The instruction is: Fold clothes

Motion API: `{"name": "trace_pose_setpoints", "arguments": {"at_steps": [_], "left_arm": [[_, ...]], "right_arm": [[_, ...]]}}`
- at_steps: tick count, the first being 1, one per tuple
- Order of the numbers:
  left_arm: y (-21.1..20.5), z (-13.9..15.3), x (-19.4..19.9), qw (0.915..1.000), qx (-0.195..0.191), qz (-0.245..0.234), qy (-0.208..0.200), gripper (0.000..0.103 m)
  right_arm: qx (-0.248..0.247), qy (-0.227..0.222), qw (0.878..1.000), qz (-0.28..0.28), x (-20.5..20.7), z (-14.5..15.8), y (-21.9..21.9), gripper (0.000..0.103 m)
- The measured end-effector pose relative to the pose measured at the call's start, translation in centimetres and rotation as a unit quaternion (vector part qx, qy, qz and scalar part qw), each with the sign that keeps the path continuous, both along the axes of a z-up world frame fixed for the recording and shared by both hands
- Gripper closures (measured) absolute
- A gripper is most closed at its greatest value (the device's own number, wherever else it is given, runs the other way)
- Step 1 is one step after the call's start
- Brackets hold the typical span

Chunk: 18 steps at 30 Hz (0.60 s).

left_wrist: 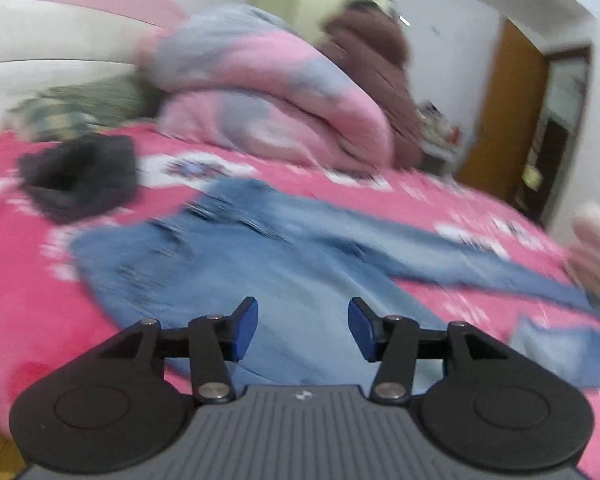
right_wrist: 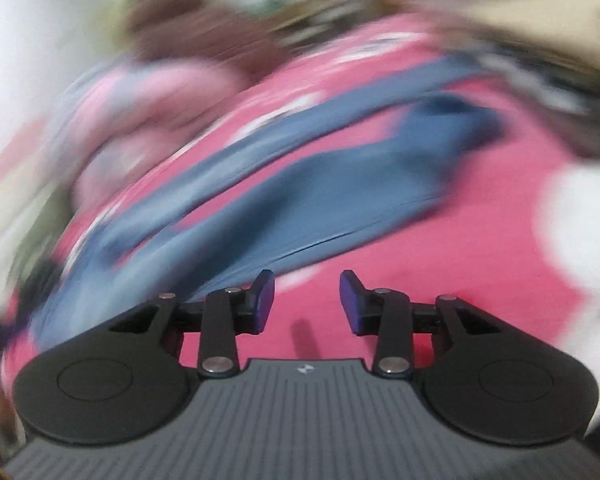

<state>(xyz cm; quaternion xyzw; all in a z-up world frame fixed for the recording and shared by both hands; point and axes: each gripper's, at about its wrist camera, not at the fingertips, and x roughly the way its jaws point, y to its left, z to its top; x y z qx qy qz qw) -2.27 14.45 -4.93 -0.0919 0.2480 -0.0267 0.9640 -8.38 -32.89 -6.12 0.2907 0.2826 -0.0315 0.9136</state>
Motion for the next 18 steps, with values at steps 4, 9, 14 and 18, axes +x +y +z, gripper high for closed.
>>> {"name": "trace_pose_setpoints", "arguments": {"at_steps": [4,9,14,18], "left_arm": [[-3.1,-1.5,1.0,0.9991,0.018,-0.033,0.02,0.052],[-4.7,-3.2,1.9,0.9974,0.034,-0.04,0.05,0.054],[-4.4,-3.4,2.0,0.9971,0.038,-0.035,0.057,0.057],[-4.3,-3.1,2.2,0.9967,0.04,-0.031,0.064,0.059]], "right_arm": [[0.048,0.007,0.996,-0.08,0.7,-1.3,-4.0,0.067],[0.071,-0.003,0.991,-0.111,3.2,-3.0,-5.3,0.068],[0.067,-0.019,0.991,-0.115,4.6,-3.8,-5.7,0.099],[0.082,-0.052,0.989,-0.109,2.0,-2.2,-7.5,0.101]]}}
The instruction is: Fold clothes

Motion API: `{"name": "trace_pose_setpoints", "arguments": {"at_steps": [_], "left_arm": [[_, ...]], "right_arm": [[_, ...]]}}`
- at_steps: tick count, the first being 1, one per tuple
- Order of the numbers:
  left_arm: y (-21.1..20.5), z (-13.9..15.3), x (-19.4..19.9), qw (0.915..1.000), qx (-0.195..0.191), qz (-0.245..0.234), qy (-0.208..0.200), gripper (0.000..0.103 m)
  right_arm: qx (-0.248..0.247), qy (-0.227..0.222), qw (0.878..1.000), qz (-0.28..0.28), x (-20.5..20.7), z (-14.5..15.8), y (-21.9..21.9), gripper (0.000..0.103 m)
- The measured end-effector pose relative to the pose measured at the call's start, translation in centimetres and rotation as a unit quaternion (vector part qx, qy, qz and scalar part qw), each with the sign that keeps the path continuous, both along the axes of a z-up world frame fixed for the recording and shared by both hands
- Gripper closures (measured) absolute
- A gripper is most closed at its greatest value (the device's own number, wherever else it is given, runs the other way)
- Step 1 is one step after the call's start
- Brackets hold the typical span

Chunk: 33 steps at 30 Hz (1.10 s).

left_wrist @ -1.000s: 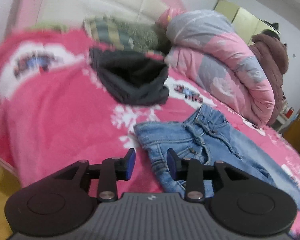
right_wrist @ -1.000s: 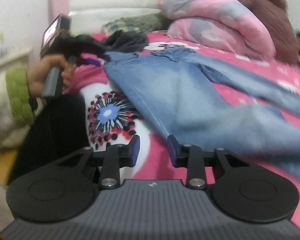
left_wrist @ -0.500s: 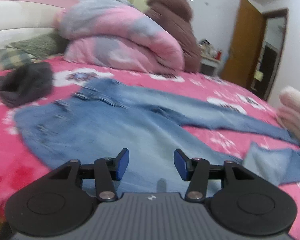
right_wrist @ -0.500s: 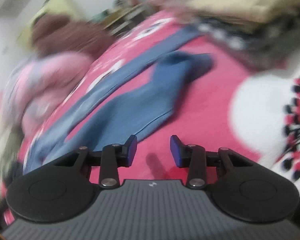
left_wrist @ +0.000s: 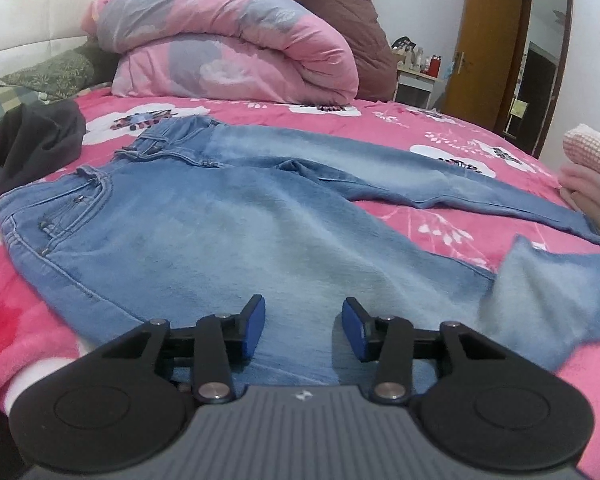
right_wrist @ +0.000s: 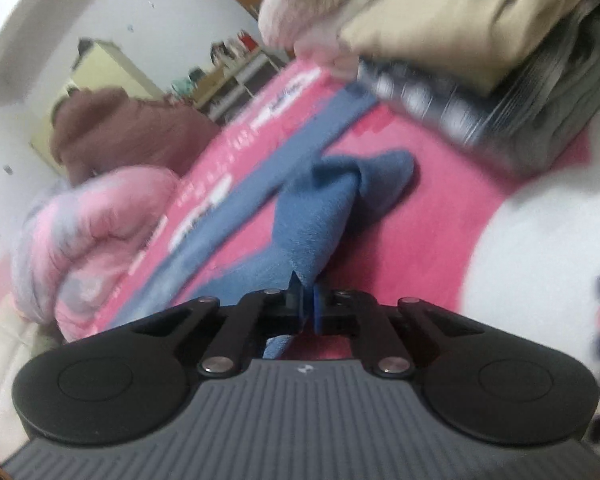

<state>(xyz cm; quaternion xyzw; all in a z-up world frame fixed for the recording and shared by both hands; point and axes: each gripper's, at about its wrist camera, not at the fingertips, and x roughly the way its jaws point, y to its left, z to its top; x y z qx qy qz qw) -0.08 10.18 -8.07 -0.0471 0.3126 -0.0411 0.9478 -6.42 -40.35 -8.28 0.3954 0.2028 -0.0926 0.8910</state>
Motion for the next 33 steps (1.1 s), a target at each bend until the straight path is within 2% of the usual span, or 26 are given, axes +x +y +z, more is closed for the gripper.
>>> {"name": "trace_pose_setpoints", "arguments": {"at_steps": [3,10,15,18,22,27,33], "left_arm": [[-0.2,0.1,0.1,0.9999,0.01,-0.003,0.002,0.06],[-0.3,0.2,0.1,0.9997,0.023,-0.001,0.005,0.061],[-0.1,0.1,-0.2,0.9995,0.032,-0.001,0.001,0.061],[0.1,0.1,-0.3,0.9994,0.033,-0.001,-0.001,0.061],[0.5,0.1,-0.3,0.9996,0.027,-0.003,-0.005,0.061],[0.6,-0.1,-0.4,0.9996,0.026,-0.007,-0.01,0.061],[0.8,-0.1,-0.5,0.9996,0.022,-0.011,-0.013,0.061]], "right_arm": [[-0.003,-0.004,1.0,-0.001,-2.2,1.4,-1.6,0.101],[0.011,0.021,1.0,0.016,-5.2,1.5,-2.8,0.101],[0.024,0.055,0.998,-0.01,-6.8,-0.8,-3.2,0.101],[0.038,0.048,0.998,-0.018,-7.9,-1.1,-3.0,0.101],[0.013,0.038,0.999,-0.021,-9.1,-0.1,-1.9,0.101],[0.041,0.057,0.996,-0.047,-10.9,-1.4,-2.6,0.101],[-0.034,0.077,0.988,-0.13,-15.1,0.6,-3.4,0.096]]}}
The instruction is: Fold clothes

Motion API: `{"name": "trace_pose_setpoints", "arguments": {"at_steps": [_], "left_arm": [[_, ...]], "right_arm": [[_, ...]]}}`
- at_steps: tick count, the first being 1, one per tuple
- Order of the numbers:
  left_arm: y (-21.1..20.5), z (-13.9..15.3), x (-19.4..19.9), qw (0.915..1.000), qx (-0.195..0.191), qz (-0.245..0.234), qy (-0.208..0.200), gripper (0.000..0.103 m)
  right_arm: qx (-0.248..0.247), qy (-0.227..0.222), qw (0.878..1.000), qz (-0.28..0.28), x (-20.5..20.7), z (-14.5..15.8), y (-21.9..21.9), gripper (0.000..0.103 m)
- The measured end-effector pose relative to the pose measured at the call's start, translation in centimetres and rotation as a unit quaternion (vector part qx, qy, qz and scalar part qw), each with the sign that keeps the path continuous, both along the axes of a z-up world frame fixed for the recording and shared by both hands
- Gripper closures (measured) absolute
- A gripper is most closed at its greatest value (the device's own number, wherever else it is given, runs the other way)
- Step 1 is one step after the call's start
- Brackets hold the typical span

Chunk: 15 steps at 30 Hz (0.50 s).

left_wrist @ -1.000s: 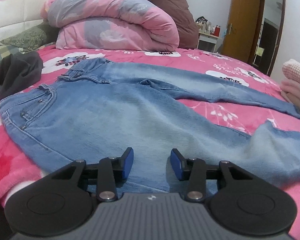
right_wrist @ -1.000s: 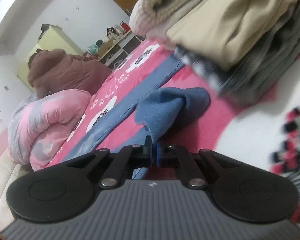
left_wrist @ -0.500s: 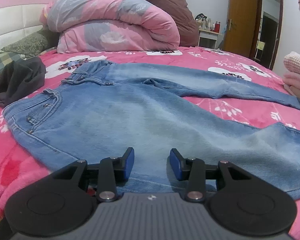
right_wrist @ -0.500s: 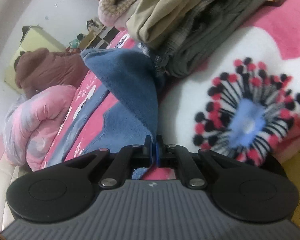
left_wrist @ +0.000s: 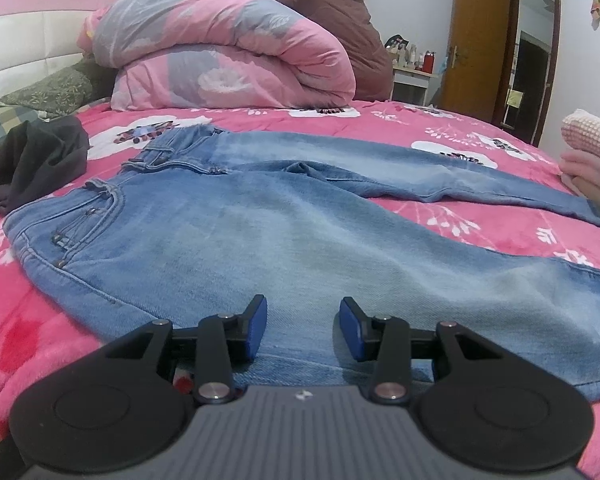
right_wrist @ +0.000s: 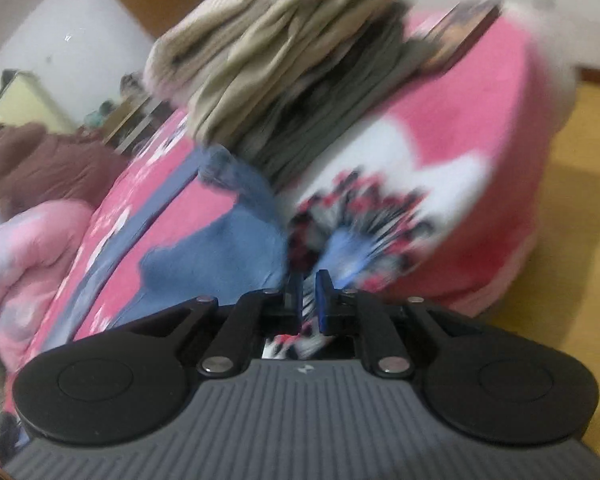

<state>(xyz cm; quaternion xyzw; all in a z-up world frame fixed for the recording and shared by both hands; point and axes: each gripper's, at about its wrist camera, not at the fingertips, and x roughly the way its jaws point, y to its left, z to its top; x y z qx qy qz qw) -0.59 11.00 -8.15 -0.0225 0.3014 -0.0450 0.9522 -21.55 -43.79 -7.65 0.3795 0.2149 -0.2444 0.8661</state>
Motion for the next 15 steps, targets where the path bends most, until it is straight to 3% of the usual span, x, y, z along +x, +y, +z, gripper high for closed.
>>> {"name": "trace_pose_setpoints", "arguments": {"at_steps": [2,5,8,10,12,15], "left_arm": [[0.1,0.2,-0.2,1.0,-0.001,0.003,-0.001,0.061],[0.0,0.9,-1.0,0.9999,-0.001,0.008,-0.013,0.059],[-0.5,1.5,-2.2,0.9995,0.007,-0.006,-0.031,0.055],[-1.1,1.7,-2.7,0.9991,0.011,-0.025,-0.032,0.055],[-2.2,1.5,-3.1,0.998,0.023,-0.048,-0.034,0.053],[-4.0,1.1,-3.9,0.9948,0.043,-0.084,-0.038,0.047]], "right_arm": [[-0.033,-0.011,0.999,0.006,-0.4,1.5,0.6,0.096],[-0.089,-0.029,0.994,0.062,1.8,3.9,3.3,0.095],[-0.143,-0.043,0.972,0.183,6.1,5.3,8.4,0.094],[-0.171,-0.05,0.943,0.282,9.5,5.5,12.8,0.092],[-0.199,-0.05,0.903,0.379,12.9,5.2,17.7,0.086],[-0.245,-0.038,0.847,0.47,17.5,4.4,24.4,0.085]]}}
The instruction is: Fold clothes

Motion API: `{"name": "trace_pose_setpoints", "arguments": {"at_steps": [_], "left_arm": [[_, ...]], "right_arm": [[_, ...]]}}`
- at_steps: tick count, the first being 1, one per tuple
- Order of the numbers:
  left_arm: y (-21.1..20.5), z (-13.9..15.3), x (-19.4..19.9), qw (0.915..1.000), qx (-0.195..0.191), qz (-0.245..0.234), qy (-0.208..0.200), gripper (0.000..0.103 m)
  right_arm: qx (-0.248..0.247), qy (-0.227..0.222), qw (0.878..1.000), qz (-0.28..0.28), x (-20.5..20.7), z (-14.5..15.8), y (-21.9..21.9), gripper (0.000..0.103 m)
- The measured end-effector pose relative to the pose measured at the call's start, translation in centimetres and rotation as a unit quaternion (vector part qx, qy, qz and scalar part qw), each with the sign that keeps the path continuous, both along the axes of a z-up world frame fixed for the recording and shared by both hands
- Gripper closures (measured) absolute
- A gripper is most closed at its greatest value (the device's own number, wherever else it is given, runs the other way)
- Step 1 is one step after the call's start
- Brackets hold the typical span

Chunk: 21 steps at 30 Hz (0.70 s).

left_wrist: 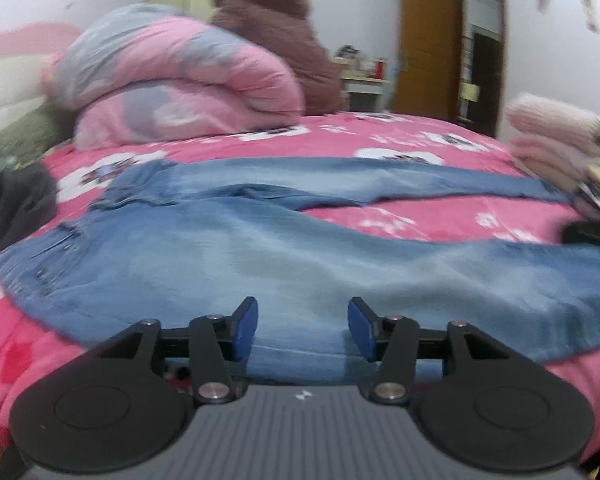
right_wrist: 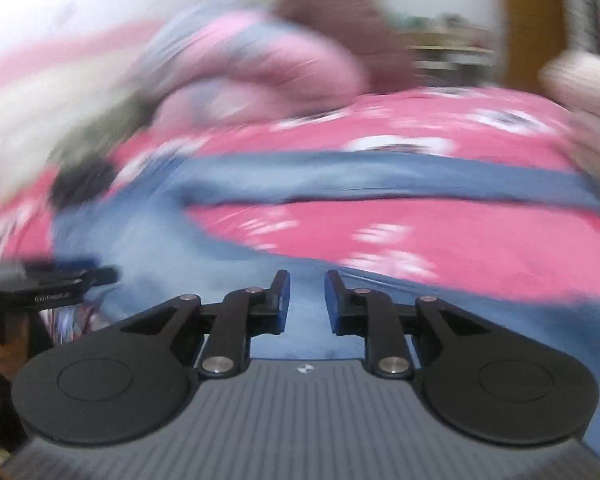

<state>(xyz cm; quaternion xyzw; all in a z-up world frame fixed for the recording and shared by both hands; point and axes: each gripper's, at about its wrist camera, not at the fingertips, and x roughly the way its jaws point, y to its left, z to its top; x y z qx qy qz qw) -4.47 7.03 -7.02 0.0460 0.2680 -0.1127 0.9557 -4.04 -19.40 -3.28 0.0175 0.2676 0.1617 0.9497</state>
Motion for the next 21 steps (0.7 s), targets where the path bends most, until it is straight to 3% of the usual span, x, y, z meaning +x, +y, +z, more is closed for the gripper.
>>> {"name": "trace_pose_setpoints", "arguments": {"at_steps": [3,5,8,10,12,15,18,21], "left_arm": [[-1.5,-1.1,-0.5,0.9994,0.029,-0.018,0.0,0.042],[-2.1,-1.5,-0.9,0.9987,0.046,-0.023,-0.005,0.041],[-1.8,-1.7,-1.2,0.9986,0.04,-0.034,-0.006,0.038],[-1.4,-1.9,-1.3,0.9988,0.029,-0.04,-0.005,0.037],[-1.0,-2.1,-1.2,0.9989,0.02,-0.043,-0.005,0.036],[-0.7,-2.1,-1.2,0.999,0.011,-0.043,-0.001,0.033],[-0.5,-2.1,-1.4,0.9991,0.007,-0.042,0.001,0.031],[-0.2,-2.1,-1.7,0.9989,0.002,-0.046,0.002,0.027]], "right_arm": [[-0.017,0.029,0.998,0.048,4.0,-1.1,3.4,0.085],[-0.063,0.07,0.995,0.033,6.6,-3.1,3.3,0.086],[-0.067,0.09,0.994,0.0,7.1,-3.8,0.2,0.087],[-0.1,0.099,0.989,-0.046,7.1,-2.4,-0.5,0.086],[-0.106,0.089,0.989,-0.043,7.1,-1.0,-0.2,0.083],[-0.066,0.074,0.995,0.025,8.3,0.6,2.8,0.083],[-0.038,0.073,0.992,0.1,10.6,-0.3,7.1,0.083],[-0.063,0.106,0.987,0.1,13.7,-3.2,8.7,0.084]]}}
